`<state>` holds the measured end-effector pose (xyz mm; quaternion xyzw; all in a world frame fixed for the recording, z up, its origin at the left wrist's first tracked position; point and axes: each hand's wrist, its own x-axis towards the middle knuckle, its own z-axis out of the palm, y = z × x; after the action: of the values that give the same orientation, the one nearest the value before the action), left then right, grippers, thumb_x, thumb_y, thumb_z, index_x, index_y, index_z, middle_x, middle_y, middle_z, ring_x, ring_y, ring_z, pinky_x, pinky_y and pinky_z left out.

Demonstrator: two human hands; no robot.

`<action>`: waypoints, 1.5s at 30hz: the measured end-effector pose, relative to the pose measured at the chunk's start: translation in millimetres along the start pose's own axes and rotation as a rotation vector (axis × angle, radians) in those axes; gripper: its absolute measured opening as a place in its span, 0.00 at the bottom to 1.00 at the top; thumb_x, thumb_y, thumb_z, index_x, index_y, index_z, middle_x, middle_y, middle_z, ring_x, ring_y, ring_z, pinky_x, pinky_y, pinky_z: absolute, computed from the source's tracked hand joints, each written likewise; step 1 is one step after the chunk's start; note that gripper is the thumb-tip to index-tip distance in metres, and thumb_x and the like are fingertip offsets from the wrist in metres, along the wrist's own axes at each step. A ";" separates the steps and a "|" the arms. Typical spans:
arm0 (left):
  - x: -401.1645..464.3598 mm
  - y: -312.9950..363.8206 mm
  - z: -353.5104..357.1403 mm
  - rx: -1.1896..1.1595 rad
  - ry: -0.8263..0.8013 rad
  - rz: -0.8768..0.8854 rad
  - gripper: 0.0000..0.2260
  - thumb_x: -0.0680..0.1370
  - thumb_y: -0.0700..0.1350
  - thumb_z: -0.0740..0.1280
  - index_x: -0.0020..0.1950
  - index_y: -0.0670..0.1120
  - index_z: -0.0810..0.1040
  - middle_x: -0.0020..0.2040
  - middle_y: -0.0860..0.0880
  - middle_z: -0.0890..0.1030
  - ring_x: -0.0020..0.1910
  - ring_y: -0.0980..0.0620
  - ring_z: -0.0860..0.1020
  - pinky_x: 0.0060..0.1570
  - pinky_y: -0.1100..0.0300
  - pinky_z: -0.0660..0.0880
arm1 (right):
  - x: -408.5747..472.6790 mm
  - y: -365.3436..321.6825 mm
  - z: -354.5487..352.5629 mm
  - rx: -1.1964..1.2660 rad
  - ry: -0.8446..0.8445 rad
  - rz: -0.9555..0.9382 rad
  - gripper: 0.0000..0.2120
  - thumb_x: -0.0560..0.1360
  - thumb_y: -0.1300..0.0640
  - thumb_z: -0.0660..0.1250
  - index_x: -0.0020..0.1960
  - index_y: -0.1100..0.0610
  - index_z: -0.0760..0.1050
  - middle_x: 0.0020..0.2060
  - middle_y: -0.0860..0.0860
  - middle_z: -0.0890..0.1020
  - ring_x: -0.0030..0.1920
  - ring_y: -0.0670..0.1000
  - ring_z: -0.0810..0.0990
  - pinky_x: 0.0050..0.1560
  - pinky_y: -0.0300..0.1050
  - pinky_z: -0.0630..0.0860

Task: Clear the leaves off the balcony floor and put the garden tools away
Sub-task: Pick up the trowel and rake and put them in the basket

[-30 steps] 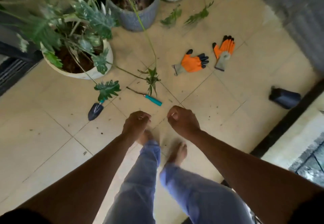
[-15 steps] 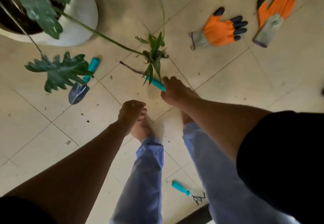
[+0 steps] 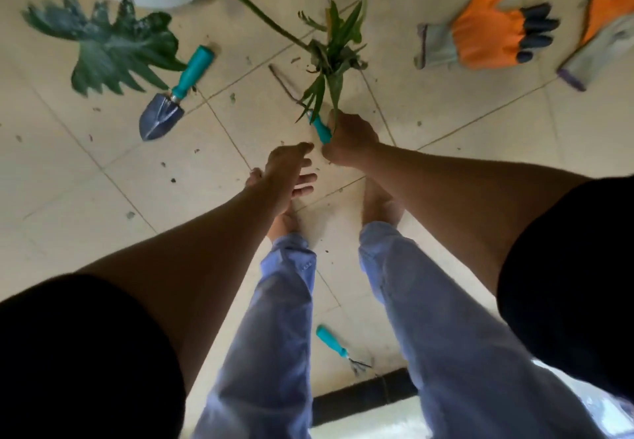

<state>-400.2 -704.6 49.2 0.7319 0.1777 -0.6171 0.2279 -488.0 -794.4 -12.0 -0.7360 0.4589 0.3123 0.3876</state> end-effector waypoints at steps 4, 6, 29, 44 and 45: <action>-38.0 -4.0 3.8 -0.280 0.005 -0.017 0.08 0.81 0.54 0.68 0.56 0.52 0.79 0.59 0.48 0.82 0.54 0.46 0.83 0.59 0.47 0.80 | -53.8 -7.6 -30.7 0.166 -0.129 -0.036 0.20 0.78 0.50 0.73 0.64 0.55 0.71 0.51 0.51 0.78 0.50 0.52 0.81 0.50 0.47 0.82; -57.7 -7.9 5.6 -0.404 0.014 -0.017 0.09 0.79 0.54 0.70 0.53 0.50 0.79 0.54 0.47 0.85 0.49 0.47 0.83 0.57 0.48 0.81 | -83.7 -14.2 -42.3 0.221 -0.185 -0.064 0.17 0.76 0.53 0.74 0.61 0.53 0.73 0.50 0.51 0.81 0.49 0.54 0.83 0.50 0.51 0.83; 28.5 -94.1 -159.7 -0.891 0.252 0.006 0.06 0.82 0.43 0.65 0.46 0.45 0.74 0.31 0.47 0.71 0.22 0.54 0.69 0.22 0.63 0.67 | 43.7 -229.9 71.7 -0.701 0.172 -0.466 0.34 0.77 0.56 0.69 0.80 0.53 0.59 0.78 0.57 0.61 0.75 0.60 0.64 0.71 0.56 0.69; 25.8 -146.1 -202.1 -0.930 0.314 -0.028 0.08 0.84 0.44 0.63 0.60 0.41 0.75 0.36 0.47 0.73 0.29 0.54 0.71 0.22 0.67 0.70 | 37.0 -260.1 91.5 -0.832 0.055 -0.451 0.22 0.82 0.55 0.65 0.71 0.58 0.61 0.61 0.59 0.79 0.57 0.60 0.80 0.48 0.52 0.74; 18.4 -144.2 -205.5 -0.929 0.311 -0.030 0.09 0.84 0.44 0.63 0.60 0.41 0.75 0.36 0.47 0.73 0.29 0.54 0.71 0.22 0.66 0.70 | 23.6 -266.0 90.8 -0.803 0.034 -0.444 0.21 0.83 0.55 0.64 0.71 0.57 0.59 0.60 0.58 0.79 0.56 0.60 0.80 0.46 0.51 0.73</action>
<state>-306.0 -471.2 42.2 0.6337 0.4766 -0.3591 0.4922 -244.3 -652.7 -1.5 -0.9135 0.1388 0.3626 0.1216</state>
